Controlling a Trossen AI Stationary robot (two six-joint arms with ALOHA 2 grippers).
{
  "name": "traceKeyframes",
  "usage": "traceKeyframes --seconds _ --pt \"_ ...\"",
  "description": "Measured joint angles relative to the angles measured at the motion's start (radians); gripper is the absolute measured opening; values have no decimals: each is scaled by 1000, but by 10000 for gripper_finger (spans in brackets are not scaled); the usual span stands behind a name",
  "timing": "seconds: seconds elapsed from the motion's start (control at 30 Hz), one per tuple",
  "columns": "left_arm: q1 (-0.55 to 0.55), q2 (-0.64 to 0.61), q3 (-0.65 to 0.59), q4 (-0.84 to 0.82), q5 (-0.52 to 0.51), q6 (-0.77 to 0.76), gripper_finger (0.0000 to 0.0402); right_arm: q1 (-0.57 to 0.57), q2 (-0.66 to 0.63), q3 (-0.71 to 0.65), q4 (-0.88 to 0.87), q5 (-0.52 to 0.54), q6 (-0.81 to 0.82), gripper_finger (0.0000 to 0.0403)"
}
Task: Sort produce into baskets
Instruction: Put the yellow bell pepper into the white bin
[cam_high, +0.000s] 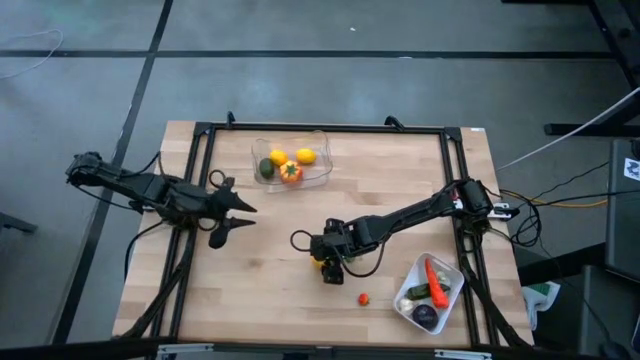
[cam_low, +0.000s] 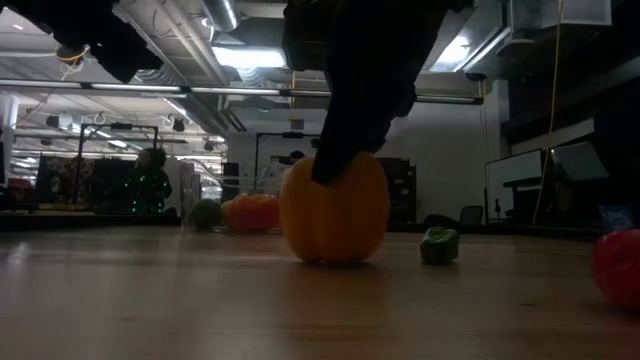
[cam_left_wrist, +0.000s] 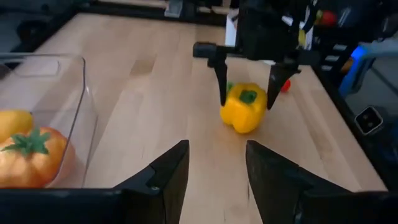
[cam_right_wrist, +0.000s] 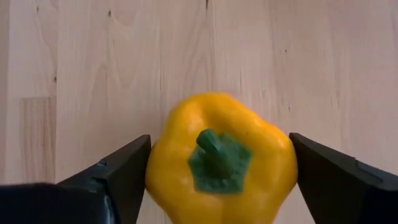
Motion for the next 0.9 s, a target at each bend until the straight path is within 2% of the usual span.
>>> traceKeyframes --seconds 0.2,0.37,0.73,0.9 --pt "0 -140 -62 14 -23 5 155 0 5 25 -30 -2 1 332" --pt "0 -236 -110 22 -97 45 155 0 11 106 -158 -12 1 334" --pt "0 -408 -197 44 -143 112 155 6 8 323 -418 -237 60 335" --pt "2 -495 -273 90 -191 133 155 38 7 417 -557 -265 66 336"
